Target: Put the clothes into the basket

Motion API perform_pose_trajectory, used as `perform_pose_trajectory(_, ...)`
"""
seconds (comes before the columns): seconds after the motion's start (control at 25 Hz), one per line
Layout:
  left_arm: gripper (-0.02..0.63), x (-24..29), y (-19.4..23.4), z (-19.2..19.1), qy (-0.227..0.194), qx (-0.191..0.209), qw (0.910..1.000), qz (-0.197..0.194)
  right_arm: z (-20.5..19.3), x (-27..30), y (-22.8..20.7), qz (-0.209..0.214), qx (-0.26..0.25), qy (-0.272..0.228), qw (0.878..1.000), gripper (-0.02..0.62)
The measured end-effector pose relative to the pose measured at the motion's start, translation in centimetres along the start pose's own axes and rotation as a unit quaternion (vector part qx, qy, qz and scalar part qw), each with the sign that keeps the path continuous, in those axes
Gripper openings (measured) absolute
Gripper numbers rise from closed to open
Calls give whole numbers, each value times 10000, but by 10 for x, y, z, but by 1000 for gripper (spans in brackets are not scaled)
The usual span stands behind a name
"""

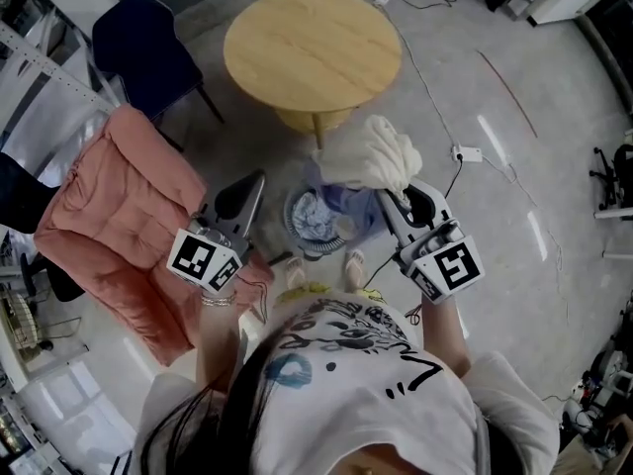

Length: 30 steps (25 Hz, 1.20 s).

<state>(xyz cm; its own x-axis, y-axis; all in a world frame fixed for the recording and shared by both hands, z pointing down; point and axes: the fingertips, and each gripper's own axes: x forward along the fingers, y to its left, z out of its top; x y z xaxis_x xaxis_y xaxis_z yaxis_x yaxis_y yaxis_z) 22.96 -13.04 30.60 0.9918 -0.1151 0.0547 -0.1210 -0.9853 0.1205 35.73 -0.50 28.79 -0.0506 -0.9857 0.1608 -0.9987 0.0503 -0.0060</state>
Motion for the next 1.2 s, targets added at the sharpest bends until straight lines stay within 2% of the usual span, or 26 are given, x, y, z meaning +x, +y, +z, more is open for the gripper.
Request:
perform_pose_trajectory(0.28, 12, 13, -10, -33, 163, -76, 9995, 256, -35, 6, -13, 386, 112, 147, 9991, 86)
perform_pose_trajectory(0.52, 12, 35, -10, -66, 385, -341, 9980, 370, -73, 24, -23, 623, 286, 462, 9966, 86)
perform_pose_trajectory(0.72, 12, 39, 2, -108, 589, -403, 9961, 524, -106, 47, -21, 691, 478, 540, 9950, 86)
perform_pose_trajectory(0.92, 12, 38, 14, -146, 557, -523, 9949, 654, -144, 66, -16, 802, 455, 692, 9933, 86)
perform_pose_trajectory(1.2, 12, 34, 24, -220, 792, -641, 9915, 810, -216, 84, -6, 838, 418, 1000, 9906, 86)
